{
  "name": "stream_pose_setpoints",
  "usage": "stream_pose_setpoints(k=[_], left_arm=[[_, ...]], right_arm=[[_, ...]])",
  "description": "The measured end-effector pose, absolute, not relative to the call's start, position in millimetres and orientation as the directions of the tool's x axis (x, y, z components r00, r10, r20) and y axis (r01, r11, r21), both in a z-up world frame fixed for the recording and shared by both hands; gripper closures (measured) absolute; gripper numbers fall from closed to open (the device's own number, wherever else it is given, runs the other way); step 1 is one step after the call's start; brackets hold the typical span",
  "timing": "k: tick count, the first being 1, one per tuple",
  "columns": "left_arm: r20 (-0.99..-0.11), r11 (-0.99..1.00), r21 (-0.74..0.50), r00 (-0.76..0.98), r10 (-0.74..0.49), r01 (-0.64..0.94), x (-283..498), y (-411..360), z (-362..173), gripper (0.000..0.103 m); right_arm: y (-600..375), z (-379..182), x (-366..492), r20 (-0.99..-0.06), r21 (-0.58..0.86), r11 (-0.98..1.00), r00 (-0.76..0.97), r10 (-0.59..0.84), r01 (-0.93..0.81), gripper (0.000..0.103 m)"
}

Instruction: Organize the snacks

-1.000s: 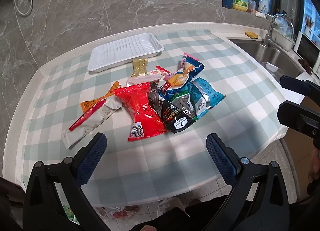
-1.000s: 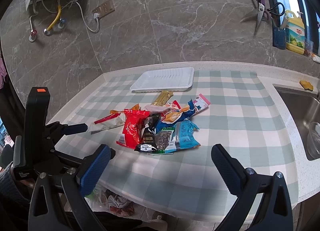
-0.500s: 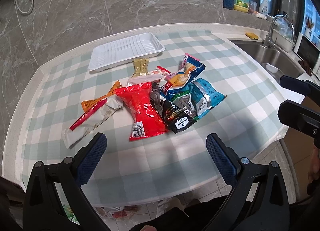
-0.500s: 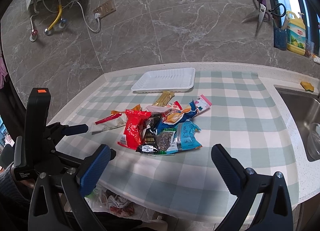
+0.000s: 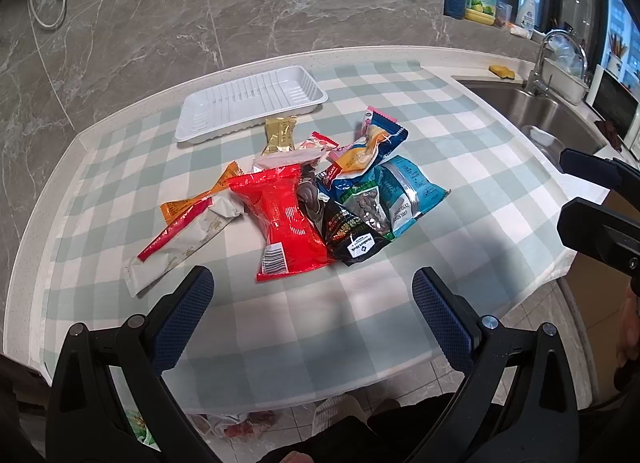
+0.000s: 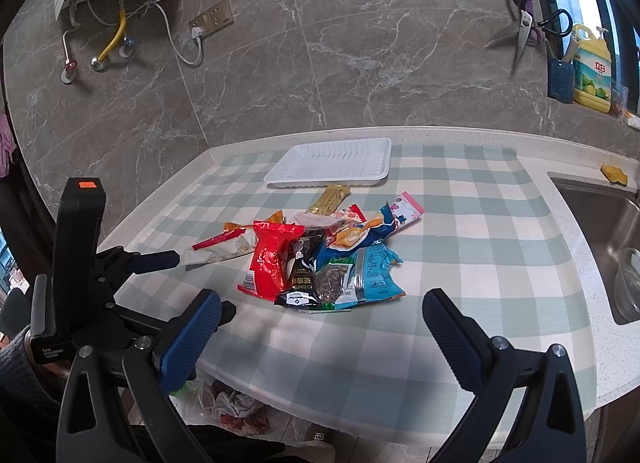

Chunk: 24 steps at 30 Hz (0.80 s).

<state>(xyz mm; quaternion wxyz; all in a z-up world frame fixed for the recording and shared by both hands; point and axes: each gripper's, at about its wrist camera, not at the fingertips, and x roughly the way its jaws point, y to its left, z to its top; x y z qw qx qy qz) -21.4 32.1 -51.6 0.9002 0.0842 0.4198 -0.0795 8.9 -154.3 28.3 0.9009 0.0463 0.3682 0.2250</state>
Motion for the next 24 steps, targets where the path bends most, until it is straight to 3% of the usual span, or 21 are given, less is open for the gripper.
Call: stream_pose_setpoints(k=[24], left_arm=[[-0.769, 0.974, 0.082, 0.635, -0.072, 0.21, -22.4, 33.9, -52.7, 0.002]], right_arm=[[-153.0, 28.6, 8.2, -0.643, 0.249, 0.894, 0.627, 0.44, -0.373, 0.0]])
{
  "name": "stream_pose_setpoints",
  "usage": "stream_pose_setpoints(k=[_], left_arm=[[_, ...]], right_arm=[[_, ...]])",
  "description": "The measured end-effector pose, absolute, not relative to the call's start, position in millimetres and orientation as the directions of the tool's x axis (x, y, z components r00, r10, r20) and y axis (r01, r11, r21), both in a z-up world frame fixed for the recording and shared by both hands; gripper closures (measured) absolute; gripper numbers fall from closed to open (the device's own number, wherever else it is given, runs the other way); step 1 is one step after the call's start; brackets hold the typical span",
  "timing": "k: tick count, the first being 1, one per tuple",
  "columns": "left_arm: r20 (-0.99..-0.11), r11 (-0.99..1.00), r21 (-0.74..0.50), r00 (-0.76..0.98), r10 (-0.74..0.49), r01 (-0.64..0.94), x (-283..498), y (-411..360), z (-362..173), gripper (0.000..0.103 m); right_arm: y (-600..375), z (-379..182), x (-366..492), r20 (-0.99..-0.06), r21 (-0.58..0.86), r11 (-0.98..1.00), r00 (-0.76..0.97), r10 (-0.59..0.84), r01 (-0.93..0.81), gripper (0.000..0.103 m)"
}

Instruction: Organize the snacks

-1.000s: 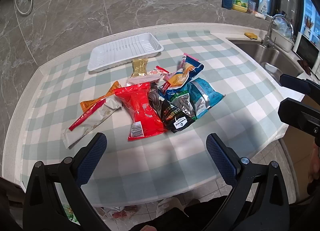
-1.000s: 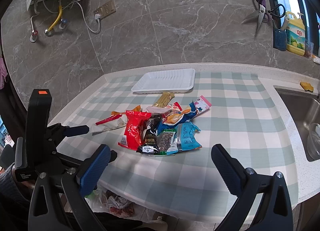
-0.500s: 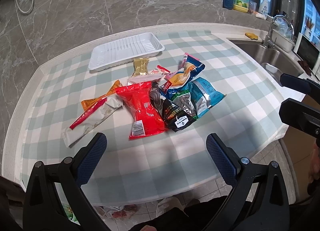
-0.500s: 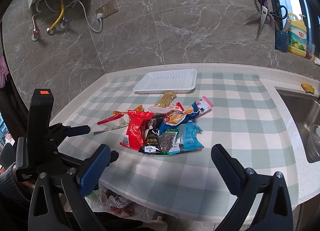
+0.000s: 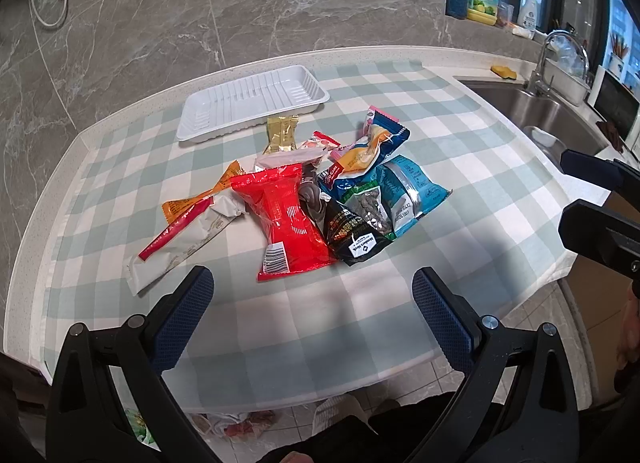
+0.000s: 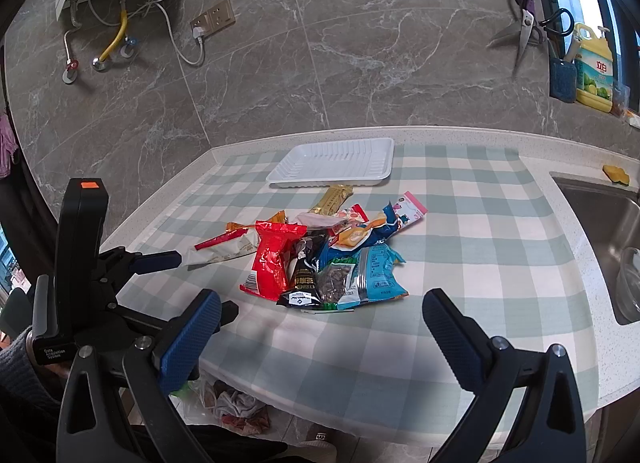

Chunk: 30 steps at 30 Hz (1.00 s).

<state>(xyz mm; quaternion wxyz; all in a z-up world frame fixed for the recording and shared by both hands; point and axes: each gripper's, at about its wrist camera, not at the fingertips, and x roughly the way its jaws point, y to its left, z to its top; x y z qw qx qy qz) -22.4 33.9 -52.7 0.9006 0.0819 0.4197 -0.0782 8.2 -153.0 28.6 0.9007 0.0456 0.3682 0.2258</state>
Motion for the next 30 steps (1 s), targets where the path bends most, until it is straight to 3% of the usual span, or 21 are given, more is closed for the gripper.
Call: stream_pose_setpoints(k=[30], left_arm=[[-0.774, 0.98, 0.104, 0.633, -0.027, 0.168, -14, 62, -62, 0.002]], right_arm=[[-143, 20, 9, -0.657, 0.278, 0.886, 0.6, 0.457, -0.371, 0.0]])
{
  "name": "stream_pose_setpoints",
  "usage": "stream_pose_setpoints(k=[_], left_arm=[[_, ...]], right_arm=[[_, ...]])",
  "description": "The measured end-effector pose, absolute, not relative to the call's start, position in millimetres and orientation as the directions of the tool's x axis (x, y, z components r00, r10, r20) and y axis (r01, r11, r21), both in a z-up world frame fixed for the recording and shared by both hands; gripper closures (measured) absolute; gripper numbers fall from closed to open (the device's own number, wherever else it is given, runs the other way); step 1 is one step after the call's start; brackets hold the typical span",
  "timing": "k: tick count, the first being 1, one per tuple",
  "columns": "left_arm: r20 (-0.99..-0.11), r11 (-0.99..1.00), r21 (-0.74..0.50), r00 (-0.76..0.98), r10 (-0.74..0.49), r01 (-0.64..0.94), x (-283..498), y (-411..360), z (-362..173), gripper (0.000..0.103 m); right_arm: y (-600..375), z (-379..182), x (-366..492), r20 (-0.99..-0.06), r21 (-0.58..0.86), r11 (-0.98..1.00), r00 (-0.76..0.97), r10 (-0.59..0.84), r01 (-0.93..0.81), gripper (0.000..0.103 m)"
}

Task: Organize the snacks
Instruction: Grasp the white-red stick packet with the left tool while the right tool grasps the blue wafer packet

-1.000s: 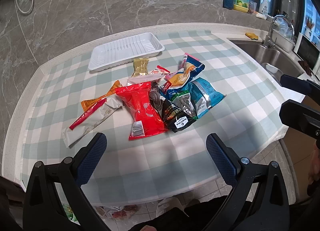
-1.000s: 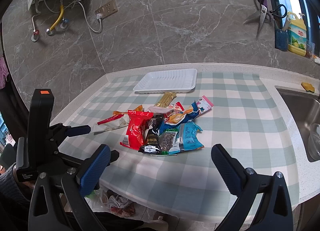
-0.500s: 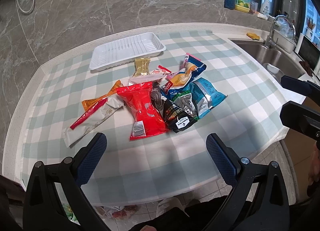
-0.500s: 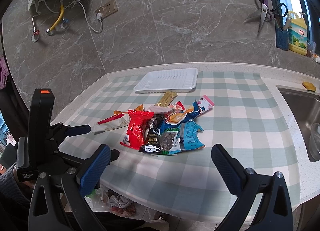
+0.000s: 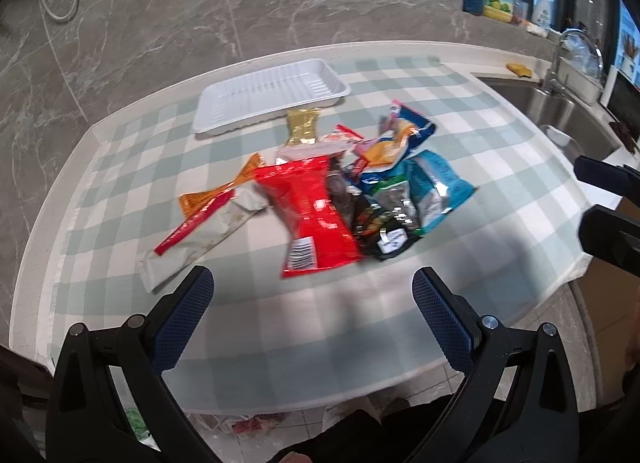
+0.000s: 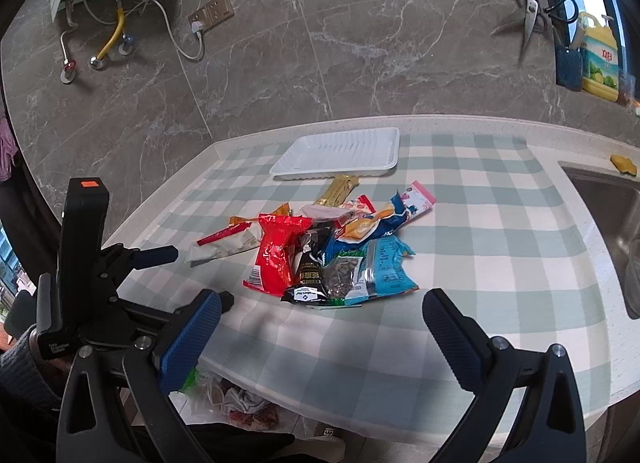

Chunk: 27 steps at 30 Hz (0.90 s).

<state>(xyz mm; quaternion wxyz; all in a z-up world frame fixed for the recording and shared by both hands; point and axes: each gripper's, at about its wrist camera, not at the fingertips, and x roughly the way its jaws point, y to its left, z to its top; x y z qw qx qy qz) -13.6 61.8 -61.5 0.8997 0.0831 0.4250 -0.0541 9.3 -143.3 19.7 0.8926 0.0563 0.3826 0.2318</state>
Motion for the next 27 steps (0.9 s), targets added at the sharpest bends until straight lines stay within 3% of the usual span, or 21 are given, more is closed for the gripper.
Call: stream_pose_setpoints(k=[10, 17, 23, 27], left_arm=[[-0.788, 0.976, 0.194, 0.609, 0.095, 0.099, 31, 121, -87, 0.002], [-0.815, 0.95, 0.276, 0.56, 0.151, 0.146, 80, 157, -121, 0.002], [-0.827, 0.903, 0.351, 0.535, 0.173, 0.249, 115, 168, -151, 0.004], [-0.839, 0.878, 0.353, 0.525, 0.143, 0.324, 129, 172, -164, 0.016]], right_arm=[[-134, -3, 44, -0.688, 0.354, 0.872, 0.538, 0.487, -0.338, 0.0], [-125, -24, 83, -0.715, 0.38, 0.878, 0.509, 0.479, -0.291, 0.001], [-117, -55, 123, -0.796, 0.349, 0.913, 0.448, 0.407, -0.209, 0.026], [-110, -67, 139, -0.841, 0.262, 0.946, 0.435, 0.32, -0.19, 0.032]])
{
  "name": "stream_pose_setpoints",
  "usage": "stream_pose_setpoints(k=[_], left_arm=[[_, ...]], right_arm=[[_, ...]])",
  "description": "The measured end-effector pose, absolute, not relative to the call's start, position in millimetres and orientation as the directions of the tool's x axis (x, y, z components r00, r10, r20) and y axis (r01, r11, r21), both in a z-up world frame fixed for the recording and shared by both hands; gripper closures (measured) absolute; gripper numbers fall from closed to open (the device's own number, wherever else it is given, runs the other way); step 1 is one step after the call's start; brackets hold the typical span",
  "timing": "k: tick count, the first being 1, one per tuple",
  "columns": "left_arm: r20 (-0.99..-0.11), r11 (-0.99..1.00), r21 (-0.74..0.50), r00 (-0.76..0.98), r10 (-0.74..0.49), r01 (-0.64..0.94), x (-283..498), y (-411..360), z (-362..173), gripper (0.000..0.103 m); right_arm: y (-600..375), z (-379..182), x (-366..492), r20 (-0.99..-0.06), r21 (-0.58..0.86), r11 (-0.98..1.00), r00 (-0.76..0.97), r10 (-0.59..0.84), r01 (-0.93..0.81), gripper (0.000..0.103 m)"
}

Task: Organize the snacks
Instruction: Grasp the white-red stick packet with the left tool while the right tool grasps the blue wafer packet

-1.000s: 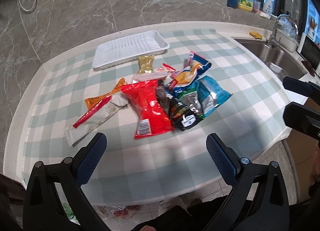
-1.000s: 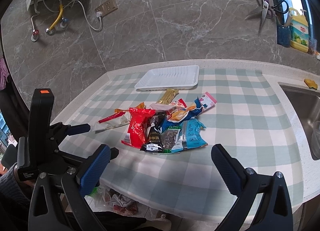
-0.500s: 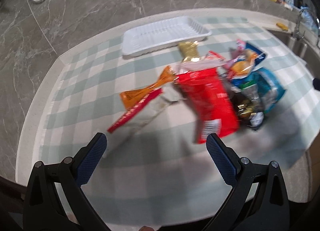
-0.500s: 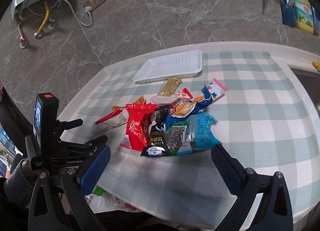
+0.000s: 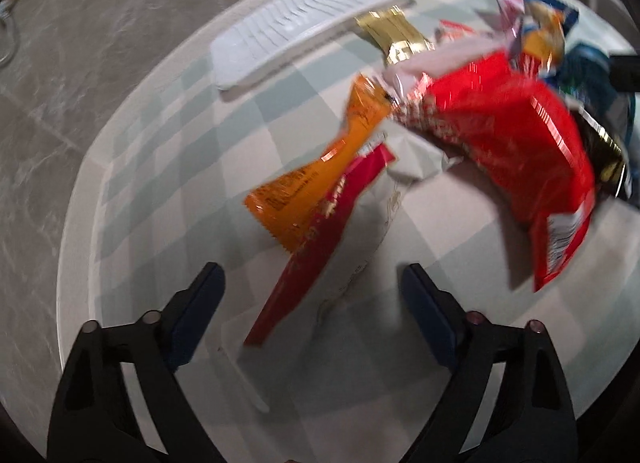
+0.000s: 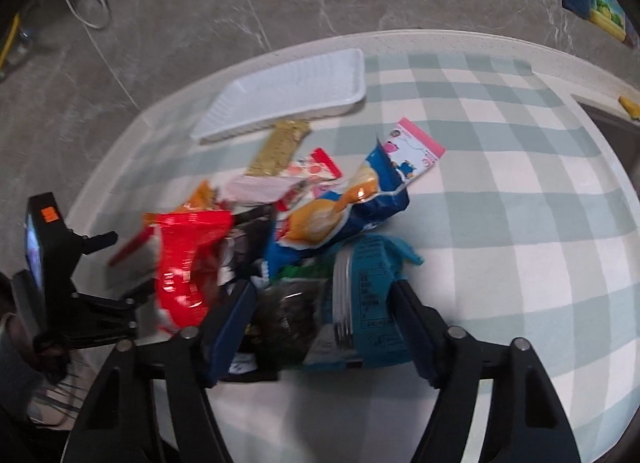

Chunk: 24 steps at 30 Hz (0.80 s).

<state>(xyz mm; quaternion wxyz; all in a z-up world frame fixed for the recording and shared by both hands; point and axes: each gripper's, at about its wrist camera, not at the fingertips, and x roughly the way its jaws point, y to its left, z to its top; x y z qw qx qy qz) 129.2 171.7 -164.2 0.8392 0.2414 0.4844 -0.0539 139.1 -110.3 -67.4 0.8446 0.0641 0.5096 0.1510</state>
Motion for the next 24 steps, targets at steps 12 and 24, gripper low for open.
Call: stream_pose_setpoints(k=[12, 24], left_arm=[[-0.893, 0.877, 0.128, 0.439, -0.1, 0.462, 161, 203, -173, 0.046], [-0.917, 0.858, -0.039, 0.322, -0.234, 0.512, 162, 202, -172, 0.084]], right_arm=[[-114, -96, 158, -0.914, 0.17, 0.974, 0.344, 0.213, -0.149, 0.056], [-131, -95, 151, -0.878, 0.348, 0.933, 0.316, 0.359, -0.094, 0.061]])
